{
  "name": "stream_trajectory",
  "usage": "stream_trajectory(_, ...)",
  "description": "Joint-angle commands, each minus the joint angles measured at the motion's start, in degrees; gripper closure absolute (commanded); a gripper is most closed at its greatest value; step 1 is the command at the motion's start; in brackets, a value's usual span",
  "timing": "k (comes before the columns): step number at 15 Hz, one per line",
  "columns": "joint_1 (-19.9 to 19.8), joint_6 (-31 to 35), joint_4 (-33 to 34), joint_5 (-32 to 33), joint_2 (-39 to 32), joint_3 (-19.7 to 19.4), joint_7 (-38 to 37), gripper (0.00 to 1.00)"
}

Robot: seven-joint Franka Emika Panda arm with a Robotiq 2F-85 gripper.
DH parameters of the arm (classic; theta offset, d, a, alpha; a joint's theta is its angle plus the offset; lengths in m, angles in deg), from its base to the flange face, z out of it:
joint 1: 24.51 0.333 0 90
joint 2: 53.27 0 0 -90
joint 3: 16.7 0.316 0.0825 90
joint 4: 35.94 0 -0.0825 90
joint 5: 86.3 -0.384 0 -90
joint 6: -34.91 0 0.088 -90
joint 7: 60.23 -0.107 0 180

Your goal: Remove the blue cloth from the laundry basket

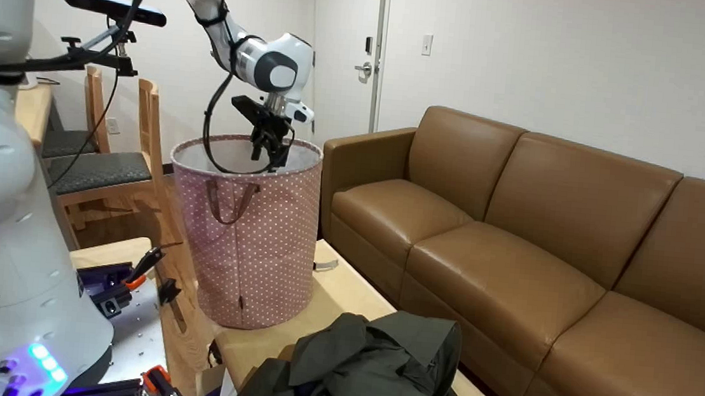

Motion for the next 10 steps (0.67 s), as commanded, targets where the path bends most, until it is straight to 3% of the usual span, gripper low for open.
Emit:
stream_trajectory(1,3.1,2.0,6.0,4.1,-8.3,-1.5,-5.4,0.0)
stream_trajectory(6,7.5,-1.6,14.2,6.4,-18.8,-4.2,-12.7,0.0)
stream_trajectory(10,8.6,-7.0,19.0,4.9,-23.7,-4.4,-14.8,0.0)
